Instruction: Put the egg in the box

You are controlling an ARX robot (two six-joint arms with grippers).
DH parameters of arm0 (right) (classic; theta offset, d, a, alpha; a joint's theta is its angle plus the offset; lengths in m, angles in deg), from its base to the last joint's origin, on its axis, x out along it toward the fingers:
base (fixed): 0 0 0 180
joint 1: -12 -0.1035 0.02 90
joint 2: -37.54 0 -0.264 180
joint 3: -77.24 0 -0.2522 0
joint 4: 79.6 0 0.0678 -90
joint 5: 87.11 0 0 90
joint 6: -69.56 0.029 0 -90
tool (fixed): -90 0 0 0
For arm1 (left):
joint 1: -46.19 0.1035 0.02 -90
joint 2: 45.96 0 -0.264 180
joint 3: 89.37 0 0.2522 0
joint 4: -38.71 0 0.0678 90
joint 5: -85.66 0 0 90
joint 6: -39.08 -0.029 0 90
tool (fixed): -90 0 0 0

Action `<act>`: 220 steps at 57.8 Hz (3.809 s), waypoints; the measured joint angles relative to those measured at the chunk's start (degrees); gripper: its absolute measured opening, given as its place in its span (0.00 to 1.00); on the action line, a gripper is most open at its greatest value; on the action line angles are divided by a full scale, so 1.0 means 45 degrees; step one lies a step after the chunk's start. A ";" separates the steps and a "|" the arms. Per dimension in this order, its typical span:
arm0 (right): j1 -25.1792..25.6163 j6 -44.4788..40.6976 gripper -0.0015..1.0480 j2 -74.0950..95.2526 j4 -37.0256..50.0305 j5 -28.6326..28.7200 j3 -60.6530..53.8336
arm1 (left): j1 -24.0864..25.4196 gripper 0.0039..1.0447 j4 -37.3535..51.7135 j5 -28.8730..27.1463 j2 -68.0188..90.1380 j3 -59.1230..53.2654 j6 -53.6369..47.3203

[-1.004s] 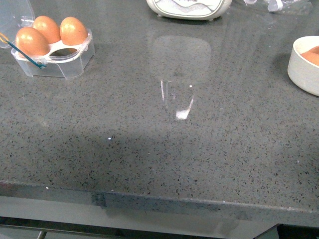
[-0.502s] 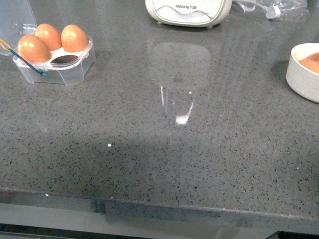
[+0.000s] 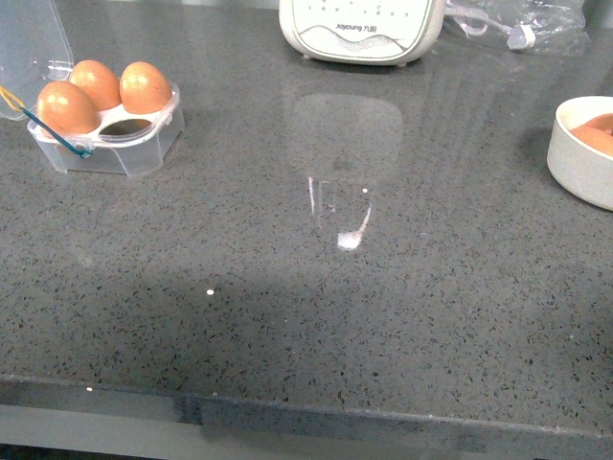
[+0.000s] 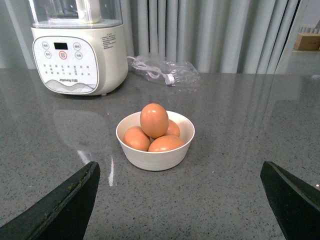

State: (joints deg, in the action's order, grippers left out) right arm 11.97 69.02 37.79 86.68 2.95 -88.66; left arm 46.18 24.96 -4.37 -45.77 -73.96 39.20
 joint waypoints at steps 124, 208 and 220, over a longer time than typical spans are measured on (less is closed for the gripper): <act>0.1331 -0.0923 0.93 1.9720 0.5095 0.3988 0.8641 | 0.0000 0.94 0.0000 -0.0005 0.0000 0.0000 0.0000; -0.7392 -0.0772 0.38 2.2484 0.2807 0.5790 1.4960 | 0.0000 0.94 0.0000 -0.0005 0.0000 0.0000 0.0000; -0.7543 -0.1001 0.38 2.3581 0.2531 0.5770 1.5703 | 0.0000 0.94 0.0000 -0.0005 0.0000 0.0000 0.0000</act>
State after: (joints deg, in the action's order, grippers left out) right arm -21.97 64.52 143.91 98.06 28.91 -18.00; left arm 46.18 24.96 -4.40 -45.77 -73.96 39.20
